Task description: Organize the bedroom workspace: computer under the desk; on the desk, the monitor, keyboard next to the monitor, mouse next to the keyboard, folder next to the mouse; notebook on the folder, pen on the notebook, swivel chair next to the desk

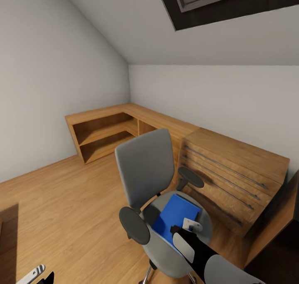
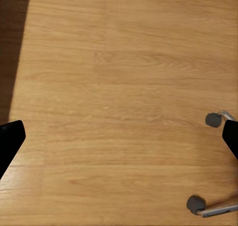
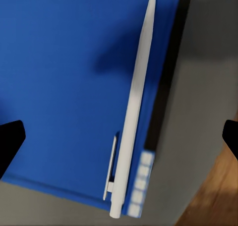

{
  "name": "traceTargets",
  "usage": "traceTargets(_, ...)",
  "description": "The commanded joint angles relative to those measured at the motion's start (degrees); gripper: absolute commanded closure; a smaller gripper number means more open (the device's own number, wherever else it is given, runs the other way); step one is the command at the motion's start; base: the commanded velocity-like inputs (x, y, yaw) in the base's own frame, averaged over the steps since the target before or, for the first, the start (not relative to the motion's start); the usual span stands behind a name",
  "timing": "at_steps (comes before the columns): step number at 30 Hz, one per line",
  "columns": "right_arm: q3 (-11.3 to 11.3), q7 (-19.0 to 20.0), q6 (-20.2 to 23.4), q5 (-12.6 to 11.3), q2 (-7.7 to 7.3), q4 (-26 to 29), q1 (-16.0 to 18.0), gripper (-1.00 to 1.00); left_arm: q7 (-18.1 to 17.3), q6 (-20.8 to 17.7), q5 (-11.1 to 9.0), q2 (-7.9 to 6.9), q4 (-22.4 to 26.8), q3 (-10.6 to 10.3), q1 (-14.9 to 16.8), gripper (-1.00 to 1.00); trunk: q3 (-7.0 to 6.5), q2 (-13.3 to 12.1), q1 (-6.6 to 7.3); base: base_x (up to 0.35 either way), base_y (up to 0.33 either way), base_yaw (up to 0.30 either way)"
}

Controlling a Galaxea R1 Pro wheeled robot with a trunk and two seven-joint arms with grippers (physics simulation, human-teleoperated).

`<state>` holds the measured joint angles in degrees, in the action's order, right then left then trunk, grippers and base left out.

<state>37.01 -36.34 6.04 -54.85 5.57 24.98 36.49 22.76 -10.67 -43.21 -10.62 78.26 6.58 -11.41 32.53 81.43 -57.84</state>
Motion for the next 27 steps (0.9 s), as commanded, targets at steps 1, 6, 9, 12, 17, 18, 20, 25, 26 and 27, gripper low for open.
traceTargets(1,0.42,-0.4,0.3,-0.08,-0.04,0.07,0.07,-1.0,0.27,-0.23,-0.37,-0.01,0.15,0.01,-0.02,-1.0,0.23,0.45,-0.23,0.0,0.0,0.0)
traceTargets(6,0.49,-0.4,0.15,-0.04,-0.04,0.02,0.07,-1.0,0.27,-0.23,-0.42,-0.01,0.14,0.01,-0.02,-1.0,0.41,0.85,-0.45,0.0,0.0,0.0)
traceTargets(9,0.51,-0.4,0.13,-0.01,-0.04,0.0,0.07,-1.0,0.27,-0.23,-0.45,-0.01,0.14,0.01,-0.02,-1.0,0.41,0.85,-0.45,0.0,0.0,0.0)
traceTargets(12,0.52,-0.44,0.2,0.0,-0.04,-0.06,0.07,-1.0,0.32,-0.23,-0.46,-0.01,0.14,0.01,-0.02,-1.0,0.59,1.25,-0.67,0.0,0.0,0.0)
traceTargets(17,0.52,-0.48,0.38,-0.03,0.01,-0.16,0.07,-1.0,0.38,-0.23,-0.47,-0.01,0.14,0.01,-0.02,-1.0,0.95,2.05,-1.11,0.0,0.0,0.0)
traceTargets(18,0.52,-0.51,0.44,-0.05,0.0,-0.17,0.07,-1.0,0.37,-0.23,-0.5,-0.01,0.14,0.01,-0.02,-1.0,0.95,2.05,-1.11,0.0,0.0,0.0)
traceTargets(20,0.52,-0.55,0.51,-0.06,0.02,-0.18,0.07,-1.0,0.36,-0.23,-0.54,-0.01,0.14,0.01,-0.02,-1.0,0.95,2.05,-1.11,0.0,0.0,0.0)
traceTargets(25,0.6,-0.57,0.56,-0.08,0.05,-0.19,0.07,-1.0,0.42,-0.23,-0.56,-0.01,0.14,0.01,-0.02,-1.0,1.49,3.26,-1.77,0.0,0.0,0.0)
traceTargets(26,0.6,-0.58,0.56,-0.08,0.05,-0.17,0.07,-1.0,0.43,-0.23,-0.56,-0.01,0.14,0.01,-0.02,-1.0,1.49,3.26,-1.77,0.0,0.0,0.0)
traceTargets(27,0.61,-0.58,0.56,-0.08,0.05,-0.16,0.07,-1.0,0.41,-0.23,-0.56,-0.01,0.14,0.01,-0.02,-1.0,1.49,3.26,-1.77,0.0,0.0,0.0)
